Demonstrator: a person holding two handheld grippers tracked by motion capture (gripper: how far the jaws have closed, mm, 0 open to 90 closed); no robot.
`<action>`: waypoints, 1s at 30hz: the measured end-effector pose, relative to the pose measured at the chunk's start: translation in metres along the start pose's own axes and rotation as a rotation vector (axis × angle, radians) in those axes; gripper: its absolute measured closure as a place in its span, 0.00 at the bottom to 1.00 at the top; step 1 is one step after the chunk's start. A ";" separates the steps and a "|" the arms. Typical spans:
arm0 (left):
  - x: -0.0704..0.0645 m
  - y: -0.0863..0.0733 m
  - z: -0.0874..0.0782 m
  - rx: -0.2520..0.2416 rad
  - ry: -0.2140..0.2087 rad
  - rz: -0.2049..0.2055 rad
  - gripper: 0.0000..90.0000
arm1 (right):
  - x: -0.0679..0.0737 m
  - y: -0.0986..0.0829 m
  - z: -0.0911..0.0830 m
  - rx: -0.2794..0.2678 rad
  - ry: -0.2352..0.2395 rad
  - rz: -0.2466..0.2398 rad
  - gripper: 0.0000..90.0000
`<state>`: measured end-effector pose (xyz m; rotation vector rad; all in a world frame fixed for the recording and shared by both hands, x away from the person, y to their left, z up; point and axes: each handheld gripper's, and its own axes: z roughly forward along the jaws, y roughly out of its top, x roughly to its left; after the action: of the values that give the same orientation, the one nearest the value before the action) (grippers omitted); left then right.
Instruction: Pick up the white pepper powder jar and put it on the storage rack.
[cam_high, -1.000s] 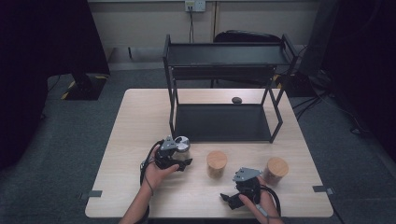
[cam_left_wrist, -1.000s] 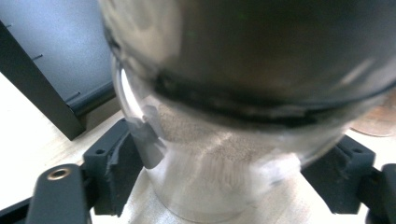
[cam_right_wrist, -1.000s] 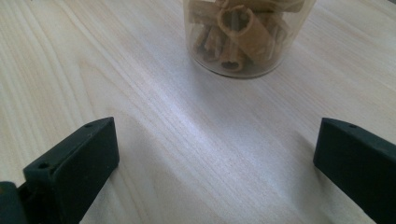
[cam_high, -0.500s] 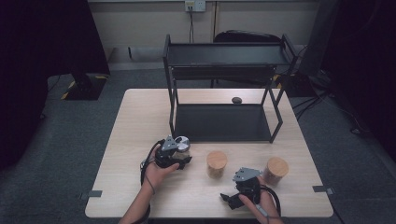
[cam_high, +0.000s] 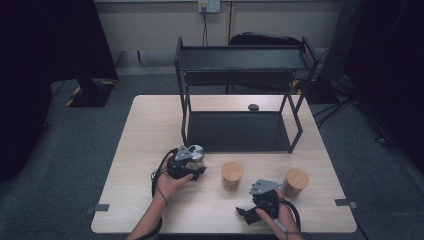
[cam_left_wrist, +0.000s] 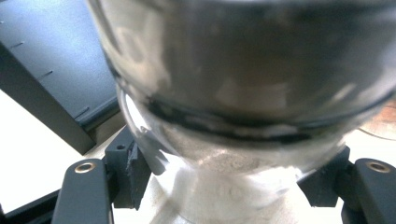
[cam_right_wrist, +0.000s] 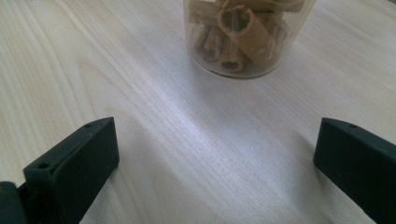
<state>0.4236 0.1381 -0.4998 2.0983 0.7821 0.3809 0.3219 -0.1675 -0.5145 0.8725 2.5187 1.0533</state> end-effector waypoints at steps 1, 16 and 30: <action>0.000 0.000 0.000 -0.001 -0.005 -0.003 0.34 | 0.000 0.000 0.000 0.000 0.000 0.001 0.00; 0.002 0.011 0.004 -0.022 -0.018 -0.029 0.34 | 0.000 0.000 0.000 0.000 0.000 0.001 0.00; 0.003 0.026 0.008 -0.031 -0.024 -0.024 0.34 | 0.000 0.000 0.000 0.000 0.000 0.000 0.00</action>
<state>0.4404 0.1236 -0.4837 2.0591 0.7815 0.3523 0.3220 -0.1675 -0.5146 0.8723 2.5185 1.0533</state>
